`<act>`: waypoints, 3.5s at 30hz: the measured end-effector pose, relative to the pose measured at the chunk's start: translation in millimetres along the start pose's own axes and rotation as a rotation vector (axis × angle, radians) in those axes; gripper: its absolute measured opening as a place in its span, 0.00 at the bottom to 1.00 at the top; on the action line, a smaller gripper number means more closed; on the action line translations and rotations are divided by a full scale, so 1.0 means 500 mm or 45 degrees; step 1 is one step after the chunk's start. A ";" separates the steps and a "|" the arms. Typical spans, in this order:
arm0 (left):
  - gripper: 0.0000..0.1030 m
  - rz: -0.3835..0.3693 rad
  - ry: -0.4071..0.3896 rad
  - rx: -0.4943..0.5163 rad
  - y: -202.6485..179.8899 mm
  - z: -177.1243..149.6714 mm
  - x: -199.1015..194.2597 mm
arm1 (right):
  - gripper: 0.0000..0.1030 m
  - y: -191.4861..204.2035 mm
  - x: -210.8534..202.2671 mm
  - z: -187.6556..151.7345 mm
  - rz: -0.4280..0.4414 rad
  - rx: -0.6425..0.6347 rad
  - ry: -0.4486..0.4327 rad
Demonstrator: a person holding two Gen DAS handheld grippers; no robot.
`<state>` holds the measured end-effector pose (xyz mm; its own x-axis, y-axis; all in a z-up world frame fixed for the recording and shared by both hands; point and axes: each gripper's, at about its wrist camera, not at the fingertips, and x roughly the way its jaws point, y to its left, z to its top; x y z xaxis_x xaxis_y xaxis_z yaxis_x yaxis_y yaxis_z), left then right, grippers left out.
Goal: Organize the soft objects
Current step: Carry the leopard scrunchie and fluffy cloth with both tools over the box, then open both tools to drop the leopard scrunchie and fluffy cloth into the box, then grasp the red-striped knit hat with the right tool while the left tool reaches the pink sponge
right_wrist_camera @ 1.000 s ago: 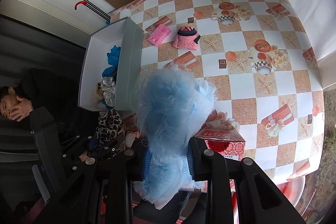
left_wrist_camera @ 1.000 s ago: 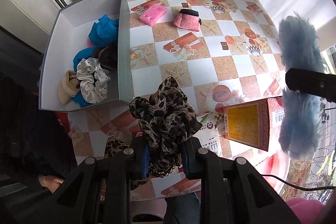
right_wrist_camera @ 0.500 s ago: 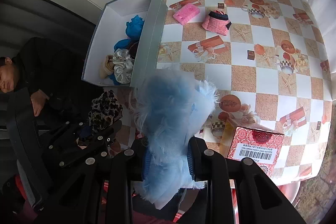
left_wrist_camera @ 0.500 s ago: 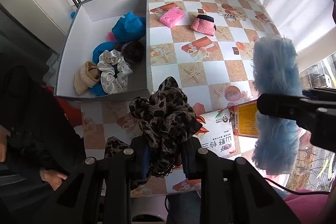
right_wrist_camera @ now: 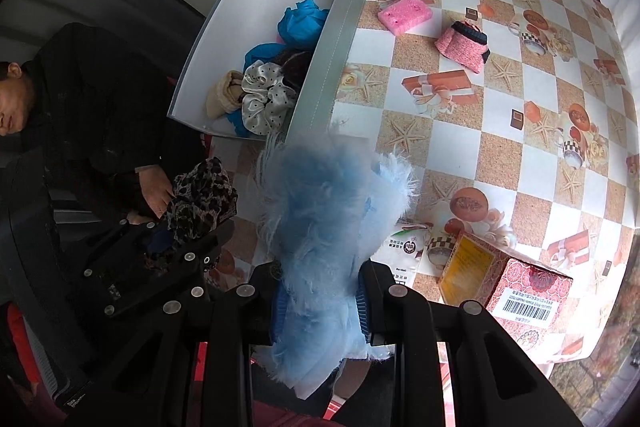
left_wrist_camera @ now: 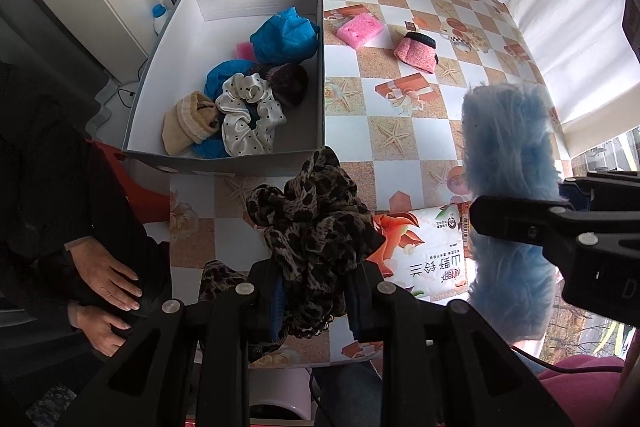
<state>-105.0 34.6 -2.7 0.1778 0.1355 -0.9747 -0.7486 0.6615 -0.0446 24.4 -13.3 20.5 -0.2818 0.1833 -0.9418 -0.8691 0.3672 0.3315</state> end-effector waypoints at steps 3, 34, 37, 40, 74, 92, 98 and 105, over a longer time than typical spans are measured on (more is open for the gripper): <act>0.26 -0.004 -0.002 -0.016 0.009 -0.001 0.002 | 0.29 0.009 0.003 0.000 -0.009 -0.015 0.008; 0.26 0.011 -0.038 -0.106 0.063 0.035 -0.001 | 0.29 0.026 0.011 0.043 -0.025 -0.052 0.014; 0.26 0.025 -0.049 -0.132 0.082 0.054 -0.001 | 0.29 0.025 0.009 0.067 -0.035 -0.060 -0.002; 0.26 0.038 -0.058 -0.159 0.103 0.075 0.001 | 0.29 0.026 0.011 0.096 -0.034 -0.060 -0.006; 0.28 0.092 -0.031 -0.398 0.219 0.229 0.126 | 0.29 0.101 0.096 0.418 0.075 0.025 -0.096; 0.88 -0.030 -0.187 -0.313 0.158 0.254 0.067 | 0.88 -0.080 -0.011 0.338 0.224 0.291 -0.012; 0.88 -0.080 -0.212 -0.047 0.010 0.309 0.044 | 0.88 -0.216 -0.079 0.205 0.234 0.429 0.151; 0.88 -0.047 -0.138 0.061 -0.106 0.331 0.091 | 0.88 -0.347 -0.153 0.144 0.031 0.409 0.245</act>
<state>48.4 127.7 -8.3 0.2746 0.1877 -0.9431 -0.7096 0.7014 -0.0670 226.0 -25.3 39.0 -0.3987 0.0318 -0.9165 -0.6979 0.6379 0.3257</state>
